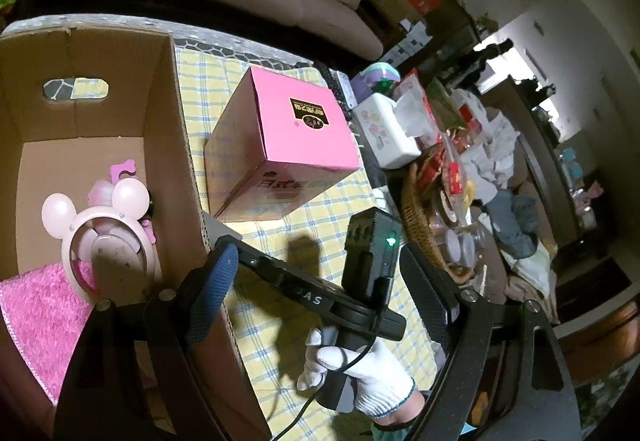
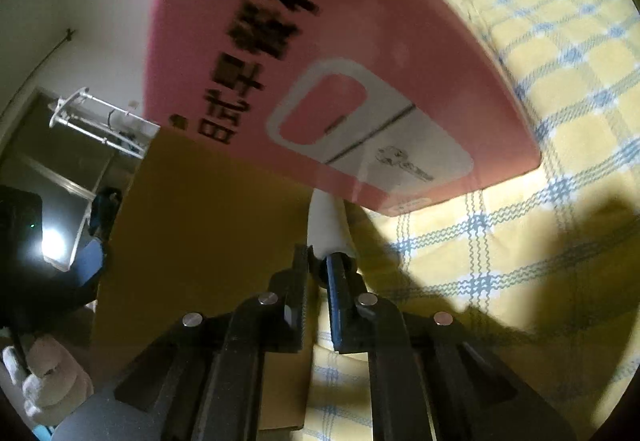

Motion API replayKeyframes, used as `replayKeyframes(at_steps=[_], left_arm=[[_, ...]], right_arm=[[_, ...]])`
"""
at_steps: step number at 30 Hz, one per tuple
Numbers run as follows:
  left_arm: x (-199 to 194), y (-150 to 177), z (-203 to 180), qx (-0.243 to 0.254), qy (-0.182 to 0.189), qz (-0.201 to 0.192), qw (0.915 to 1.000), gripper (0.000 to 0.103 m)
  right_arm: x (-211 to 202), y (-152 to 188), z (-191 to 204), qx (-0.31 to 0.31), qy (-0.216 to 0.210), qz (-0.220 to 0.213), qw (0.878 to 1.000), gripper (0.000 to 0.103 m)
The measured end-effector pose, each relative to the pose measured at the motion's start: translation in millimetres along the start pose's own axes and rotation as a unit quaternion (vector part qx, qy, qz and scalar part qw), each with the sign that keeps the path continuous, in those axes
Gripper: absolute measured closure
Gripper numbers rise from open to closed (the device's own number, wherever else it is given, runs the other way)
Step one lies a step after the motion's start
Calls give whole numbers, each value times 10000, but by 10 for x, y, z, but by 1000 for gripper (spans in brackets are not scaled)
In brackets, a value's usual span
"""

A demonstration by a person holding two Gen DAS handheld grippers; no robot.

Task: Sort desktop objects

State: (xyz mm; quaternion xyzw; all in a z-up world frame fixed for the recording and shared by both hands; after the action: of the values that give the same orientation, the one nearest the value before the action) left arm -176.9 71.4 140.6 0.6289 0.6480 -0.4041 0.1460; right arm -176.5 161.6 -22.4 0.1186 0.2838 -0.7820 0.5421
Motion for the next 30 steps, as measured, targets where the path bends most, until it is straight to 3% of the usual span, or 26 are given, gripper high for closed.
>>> replayKeyframes(at_steps=[6,16,22,25,27,28,30], left_arm=[[-121,78,-31,-103,120,-76,9998,22],[-205,367,-250,-347,635,-191,9972,21],[-183,487,-128,-1189,1333,-177,9838,22],[-287,514,-81,-1415,1598,-352,9763,24],[-379,510,-56,-1472,1644,-440,9744,42],[-408,515,-44,-1472,1620,-434,9748,61],[-465,545,9,-1523,1582,-386,9748,66]], right_arm=[[-297,31,177,36,-70,-298,9995,96],[-1227,52,781,-412,-51,-746,9963,96],[-1531,341,1241,-773,-131,-794,9938,96],[-1590,515,1519,-1017,-159,-665,9925,96],[-1526,613,1665,-1206,-89,-552,9911,95],[-1499,674,1747,-1301,-57,-497,9902,95],[-1457,757,1872,-1421,-35,-470,9887,94]])
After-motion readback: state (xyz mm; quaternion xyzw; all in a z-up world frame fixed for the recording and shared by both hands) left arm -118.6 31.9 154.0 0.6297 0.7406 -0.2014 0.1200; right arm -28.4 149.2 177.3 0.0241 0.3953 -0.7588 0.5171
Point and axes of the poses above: each gripper's, at about its wrist camera, not at the fingertips, and x roughly the way its jaws point, z to its left, y to its underside, the point moved 6 cm from there along x, roughly the way its jaws point, and after that the axes turned 6 degrees about z, right-handed, at the moved point
